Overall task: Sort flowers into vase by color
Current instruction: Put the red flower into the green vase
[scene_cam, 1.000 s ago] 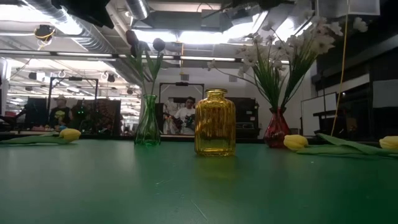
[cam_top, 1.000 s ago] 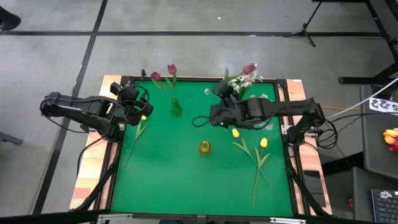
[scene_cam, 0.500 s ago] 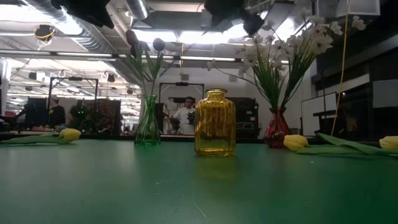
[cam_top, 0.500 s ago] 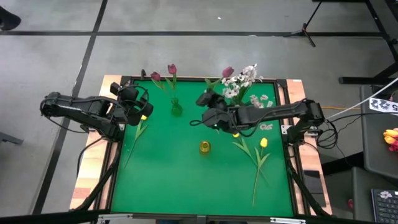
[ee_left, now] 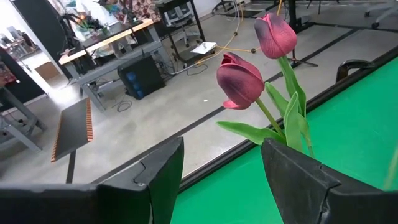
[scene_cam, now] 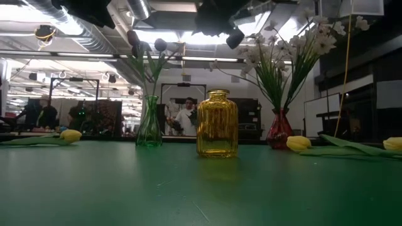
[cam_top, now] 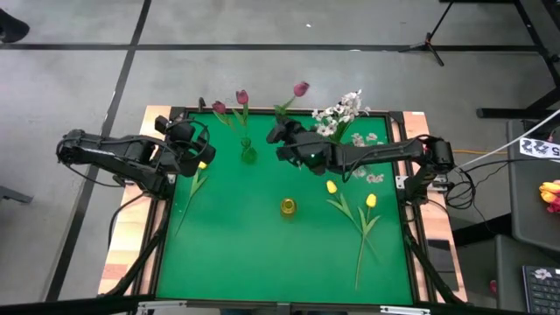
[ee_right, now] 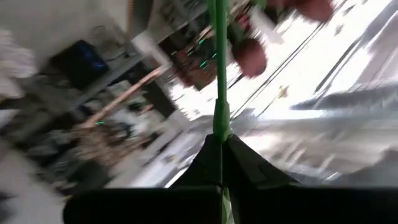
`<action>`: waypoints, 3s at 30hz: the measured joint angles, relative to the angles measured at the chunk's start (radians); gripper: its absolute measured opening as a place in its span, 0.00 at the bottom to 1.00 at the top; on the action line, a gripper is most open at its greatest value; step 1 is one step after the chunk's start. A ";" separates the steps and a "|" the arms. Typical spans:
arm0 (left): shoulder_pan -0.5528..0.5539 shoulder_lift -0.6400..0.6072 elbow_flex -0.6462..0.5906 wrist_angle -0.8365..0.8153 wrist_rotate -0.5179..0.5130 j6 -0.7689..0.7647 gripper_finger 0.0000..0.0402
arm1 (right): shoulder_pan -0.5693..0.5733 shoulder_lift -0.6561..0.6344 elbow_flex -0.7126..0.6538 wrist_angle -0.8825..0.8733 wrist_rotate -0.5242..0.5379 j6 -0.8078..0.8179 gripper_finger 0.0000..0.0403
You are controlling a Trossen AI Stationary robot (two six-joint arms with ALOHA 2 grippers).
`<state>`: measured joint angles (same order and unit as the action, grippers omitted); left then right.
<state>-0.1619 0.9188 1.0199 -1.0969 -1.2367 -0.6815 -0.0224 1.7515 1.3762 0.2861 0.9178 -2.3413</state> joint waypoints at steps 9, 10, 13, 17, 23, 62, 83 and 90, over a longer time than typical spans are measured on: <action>0.000 0.000 0.000 0.000 -0.001 0.000 0.53 | -0.066 0.000 0.000 0.065 -0.186 -0.233 0.00; 0.000 0.000 0.000 0.000 -0.002 0.000 0.53 | -0.074 0.000 0.000 0.088 -0.204 -0.255 0.00; 0.000 0.000 0.000 0.000 -0.004 0.000 0.53 | -0.090 0.000 0.000 0.147 -0.291 -0.317 0.00; 0.000 0.000 0.000 0.000 -0.005 -0.001 0.53 | -0.091 0.000 0.000 0.146 -0.331 -0.356 0.00; 0.000 0.000 0.000 0.000 -0.006 -0.003 0.53 | -0.097 0.000 -0.010 0.120 -0.416 -0.357 0.00; 0.000 0.000 0.000 -0.021 -0.009 -0.005 0.53 | -0.214 0.090 0.033 0.204 -0.522 -0.331 0.00; 0.000 0.000 0.000 -0.022 -0.009 -0.026 0.53 | -0.239 0.090 0.033 0.078 -0.584 -0.315 0.00; 0.000 0.000 0.000 -0.023 -0.009 -0.026 0.53 | -0.239 0.103 0.033 0.022 -0.616 -0.306 0.02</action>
<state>-0.1619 0.9192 1.0195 -1.1194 -1.2461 -0.7074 -0.2615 1.8541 1.4094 0.3082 0.3014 -2.6478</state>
